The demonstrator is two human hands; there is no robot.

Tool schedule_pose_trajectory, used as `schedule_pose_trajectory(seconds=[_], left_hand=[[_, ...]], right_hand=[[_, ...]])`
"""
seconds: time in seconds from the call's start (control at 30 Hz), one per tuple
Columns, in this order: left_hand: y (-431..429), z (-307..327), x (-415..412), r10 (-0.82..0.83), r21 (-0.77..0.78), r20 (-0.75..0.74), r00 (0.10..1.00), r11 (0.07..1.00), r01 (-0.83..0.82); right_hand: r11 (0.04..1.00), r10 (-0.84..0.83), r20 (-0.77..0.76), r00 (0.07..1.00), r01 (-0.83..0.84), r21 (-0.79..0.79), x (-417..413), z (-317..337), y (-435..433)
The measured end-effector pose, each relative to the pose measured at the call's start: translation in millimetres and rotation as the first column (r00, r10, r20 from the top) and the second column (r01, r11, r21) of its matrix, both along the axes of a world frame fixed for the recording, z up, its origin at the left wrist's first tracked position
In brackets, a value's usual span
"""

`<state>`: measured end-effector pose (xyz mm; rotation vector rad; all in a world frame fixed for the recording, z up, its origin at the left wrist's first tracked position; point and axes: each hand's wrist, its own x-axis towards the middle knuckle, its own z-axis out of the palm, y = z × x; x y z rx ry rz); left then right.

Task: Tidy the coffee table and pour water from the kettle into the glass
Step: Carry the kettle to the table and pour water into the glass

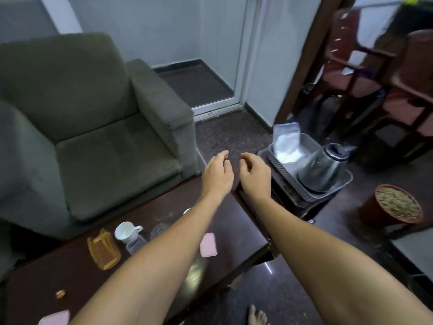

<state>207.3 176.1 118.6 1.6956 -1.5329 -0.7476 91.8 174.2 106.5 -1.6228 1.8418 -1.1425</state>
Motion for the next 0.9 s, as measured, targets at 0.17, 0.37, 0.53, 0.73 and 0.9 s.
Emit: schedule_pose_trajectory(seconds=[0.17, 0.37, 0.53, 0.73, 0.9], left_hand=[[-26.8, 37.1, -71.3, -0.089, -0.036, -0.023, 0.996, 0.996, 0.088], [-54.8, 51.4, -159.7, -0.179, -0.019, -0.058, 0.982, 0.984, 0.179], [-73.9, 36.1, -226.4, -0.219, 0.013, -0.075, 0.973, 0.975, 0.22], [-80.5, -4.4, -297.2, -0.224, 0.094, -0.174, 0.959, 0.966, 0.242], [-80.5, -43.2, -341.7, -0.177, 0.201, -0.224, 0.959, 0.954, 0.223]], right_hand=[[0.993, -0.119, -0.017, 0.993, 0.119, -0.026, -74.2, 35.3, -25.0], [0.97, -0.238, 0.045, 0.97, 0.24, -0.047, -158.0, 53.0, -52.3], [0.951, -0.31, -0.036, 0.95, 0.309, -0.022, -233.6, 42.2, -64.1], [0.918, -0.388, -0.089, 0.917, 0.393, 0.047, -310.3, 12.1, -74.8], [0.903, -0.405, -0.133, 0.905, 0.418, 0.096, -351.2, -17.2, -85.6]])
